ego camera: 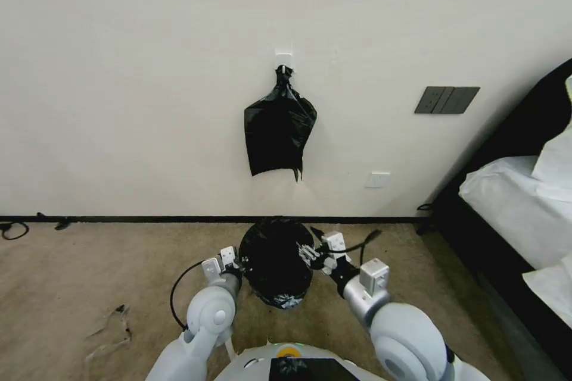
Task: Place a trash bag onto the trash bin.
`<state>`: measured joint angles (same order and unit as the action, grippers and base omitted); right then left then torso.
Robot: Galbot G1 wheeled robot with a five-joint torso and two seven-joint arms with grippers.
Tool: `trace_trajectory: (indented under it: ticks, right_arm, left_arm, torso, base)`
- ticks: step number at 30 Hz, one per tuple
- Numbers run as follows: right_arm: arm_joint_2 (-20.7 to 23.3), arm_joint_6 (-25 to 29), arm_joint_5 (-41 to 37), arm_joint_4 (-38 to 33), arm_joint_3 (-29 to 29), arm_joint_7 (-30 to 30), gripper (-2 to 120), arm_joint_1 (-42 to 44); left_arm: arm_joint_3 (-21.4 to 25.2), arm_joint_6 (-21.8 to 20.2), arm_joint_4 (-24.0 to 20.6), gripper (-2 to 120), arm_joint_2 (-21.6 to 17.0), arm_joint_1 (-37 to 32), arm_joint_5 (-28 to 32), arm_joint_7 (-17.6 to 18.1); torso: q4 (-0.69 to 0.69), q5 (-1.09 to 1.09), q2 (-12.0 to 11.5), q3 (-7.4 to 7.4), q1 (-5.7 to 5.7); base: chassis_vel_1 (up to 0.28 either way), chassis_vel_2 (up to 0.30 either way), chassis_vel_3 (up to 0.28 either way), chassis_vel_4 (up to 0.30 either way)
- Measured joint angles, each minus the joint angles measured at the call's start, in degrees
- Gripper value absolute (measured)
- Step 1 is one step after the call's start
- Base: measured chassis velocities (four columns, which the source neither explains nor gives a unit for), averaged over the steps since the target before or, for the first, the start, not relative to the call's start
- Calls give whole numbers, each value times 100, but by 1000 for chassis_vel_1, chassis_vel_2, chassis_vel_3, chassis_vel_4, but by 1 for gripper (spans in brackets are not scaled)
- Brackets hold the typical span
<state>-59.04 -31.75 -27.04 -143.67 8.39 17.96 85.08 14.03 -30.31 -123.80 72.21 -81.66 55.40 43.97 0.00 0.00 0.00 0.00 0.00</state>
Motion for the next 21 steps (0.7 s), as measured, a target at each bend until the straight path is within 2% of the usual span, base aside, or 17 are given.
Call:
trace_trajectory:
  ticks: [4,6,7,11,12,17,18,21]
  right_arm:
    - [-87,43,139,-2,100,-17,76,176]
    - [-107,51,173,1,106,-17,84,227]
    - [-107,51,173,1,106,-17,84,227]
    - [-135,60,191,15,101,-16,99,277]
    - [-135,60,191,15,101,-16,99,277]
    - [-162,66,190,24,115,-5,100,303]
    - [-162,66,190,24,115,-5,100,303]
    - [-186,115,184,30,178,-3,100,363]
  left_arm:
    - [74,-7,59,1,6,30,115,104]
    - [104,-7,60,8,-4,24,155,110]
    - [104,-7,60,8,-4,24,155,110]
    - [210,-24,61,26,-34,-60,296,97]
    - [210,-24,61,26,-34,-60,296,97]
    - [311,-81,-236,47,-104,-278,300,86]
    - [311,-81,-236,47,-104,-278,300,86]
    - [446,-228,-634,63,-226,-532,205,80]
  torso:
    - [0,-1,0,0,0]
    - [0,0,0,0,0]
    - [0,0,0,0,0]
    - [0,0,0,0,0]
    - [0,0,0,0,0]
    - [0,-1,0,0,0]
    - [0,-1,0,0,0]
    - [0,-1,0,0,0]
  base:
    - [0,0,0,0]
    - [0,0,0,0]
    - [0,0,0,0]
    - [0,0,0,0]
    - [0,0,0,0]
    - [0,0,0,0]
    - [0,0,0,0]
    - [0,0,0,0]
